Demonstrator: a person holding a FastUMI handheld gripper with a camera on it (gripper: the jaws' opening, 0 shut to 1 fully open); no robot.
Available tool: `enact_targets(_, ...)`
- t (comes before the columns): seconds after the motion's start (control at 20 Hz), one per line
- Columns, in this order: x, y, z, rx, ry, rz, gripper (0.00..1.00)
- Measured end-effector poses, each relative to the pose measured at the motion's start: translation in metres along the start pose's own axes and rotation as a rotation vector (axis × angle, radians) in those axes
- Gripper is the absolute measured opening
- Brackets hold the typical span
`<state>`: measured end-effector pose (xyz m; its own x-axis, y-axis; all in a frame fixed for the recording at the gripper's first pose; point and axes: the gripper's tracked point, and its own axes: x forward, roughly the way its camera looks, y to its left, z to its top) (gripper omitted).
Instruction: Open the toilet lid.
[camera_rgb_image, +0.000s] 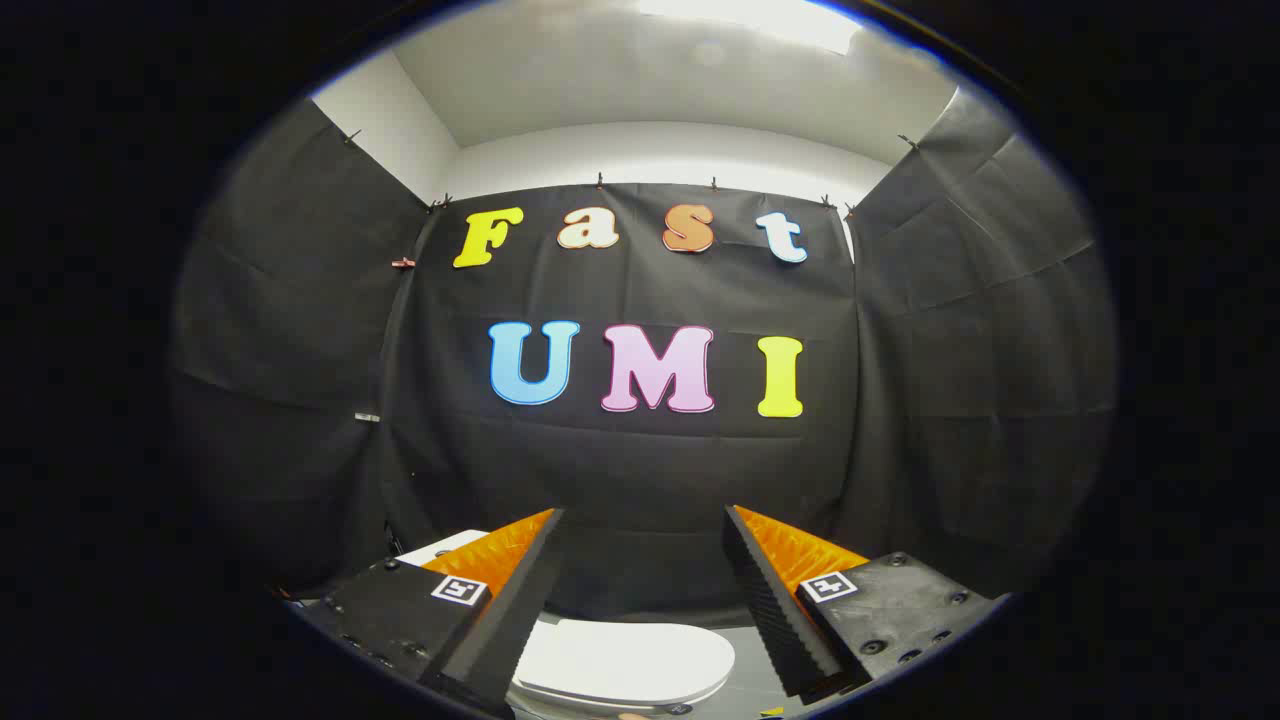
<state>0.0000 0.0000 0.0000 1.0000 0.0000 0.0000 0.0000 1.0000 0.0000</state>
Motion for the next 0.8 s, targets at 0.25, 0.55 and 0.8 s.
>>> enact_targets(0.25, -0.0010, 0.0020, -0.0014, -0.006, 0.001, 0.004, 0.98)
enact_targets(0.55, 0.0006, -0.0028, -0.0036, 0.008, 0.011, -0.005, 0.98)
enact_targets(0.8, 0.0019, -0.0042, -0.0078, 0.006, 0.021, -0.007, 0.98)
